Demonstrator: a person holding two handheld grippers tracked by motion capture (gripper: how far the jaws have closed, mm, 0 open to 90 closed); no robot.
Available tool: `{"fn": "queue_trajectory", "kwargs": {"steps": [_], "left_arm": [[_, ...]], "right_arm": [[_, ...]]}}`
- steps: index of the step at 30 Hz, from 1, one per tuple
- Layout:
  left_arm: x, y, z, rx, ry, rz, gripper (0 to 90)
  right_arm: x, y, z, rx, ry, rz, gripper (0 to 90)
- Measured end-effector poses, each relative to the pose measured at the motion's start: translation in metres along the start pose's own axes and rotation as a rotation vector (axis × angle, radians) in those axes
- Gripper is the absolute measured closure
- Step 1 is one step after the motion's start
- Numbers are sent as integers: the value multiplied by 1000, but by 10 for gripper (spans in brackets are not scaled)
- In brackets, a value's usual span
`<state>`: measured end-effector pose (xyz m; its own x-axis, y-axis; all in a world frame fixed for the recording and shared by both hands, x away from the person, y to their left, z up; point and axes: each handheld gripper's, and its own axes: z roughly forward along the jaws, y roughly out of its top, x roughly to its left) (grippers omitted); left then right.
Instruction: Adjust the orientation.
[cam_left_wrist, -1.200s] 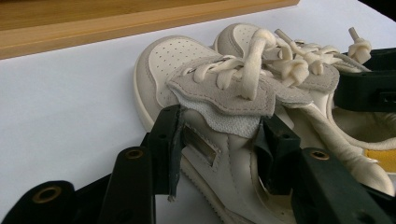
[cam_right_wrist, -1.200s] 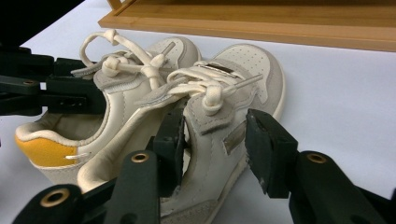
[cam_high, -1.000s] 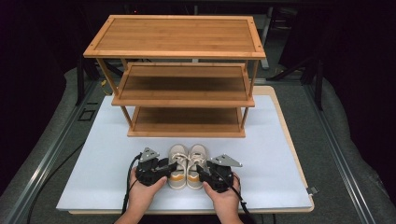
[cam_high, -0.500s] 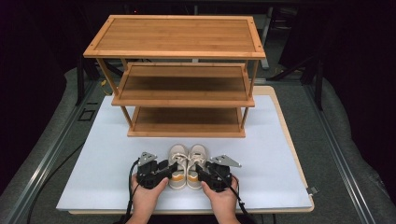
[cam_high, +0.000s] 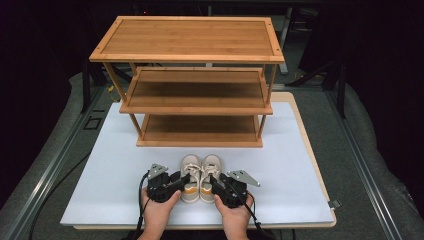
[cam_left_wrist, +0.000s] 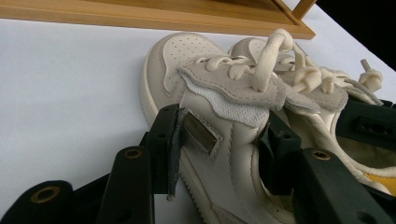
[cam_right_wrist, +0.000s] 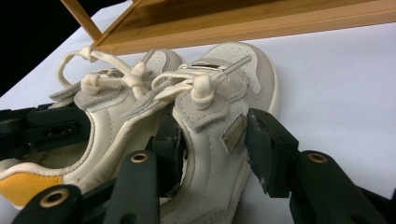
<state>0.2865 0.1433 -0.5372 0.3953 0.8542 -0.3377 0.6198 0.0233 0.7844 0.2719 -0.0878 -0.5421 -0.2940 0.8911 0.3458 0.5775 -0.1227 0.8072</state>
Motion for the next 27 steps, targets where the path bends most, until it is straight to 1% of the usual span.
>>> {"fn": "queue_trajectory", "kwargs": {"steps": [3, 5, 6, 7, 8, 9, 10, 11, 16, 20, 27], "left_arm": [[1, -1, 0, -10, -4, 2, 559], [1, -2, 0, -15, -6, -5, 560], [1, -2, 0, -17, -6, -9, 561], [0, -3, 0, -20, -5, -9, 562], [0, -3, 0, -23, -5, -12, 564], [0, -3, 0, -24, -5, -11, 566], [0, -3, 0, -24, -3, -7, 568], [0, -3, 0, -24, -3, -7, 570], [0, -2, 0, -22, -3, -4, 575], [0, -1, 0, -16, -2, 0, 578], [1, 1, 0, -9, -6, 4, 582]], "right_arm": [[0, -1, 0, -10, 2, 3, 576], [-1, 0, 0, 3, 8, 4, 576], [0, -1, 1, -13, -1, 8, 576], [0, -1, 0, -10, -3, 7, 576], [2, -2, 0, -18, -20, 13, 578], [2, -3, 0, -21, -12, 17, 579], [3, -3, 0, -23, -35, 17, 580], [3, -3, 0, -26, -19, 14, 581], [4, -3, 0, -27, -27, 3, 586], [4, -2, 0, -21, -27, 8, 588], [5, -3, -1, -27, -32, 19, 589]]}}
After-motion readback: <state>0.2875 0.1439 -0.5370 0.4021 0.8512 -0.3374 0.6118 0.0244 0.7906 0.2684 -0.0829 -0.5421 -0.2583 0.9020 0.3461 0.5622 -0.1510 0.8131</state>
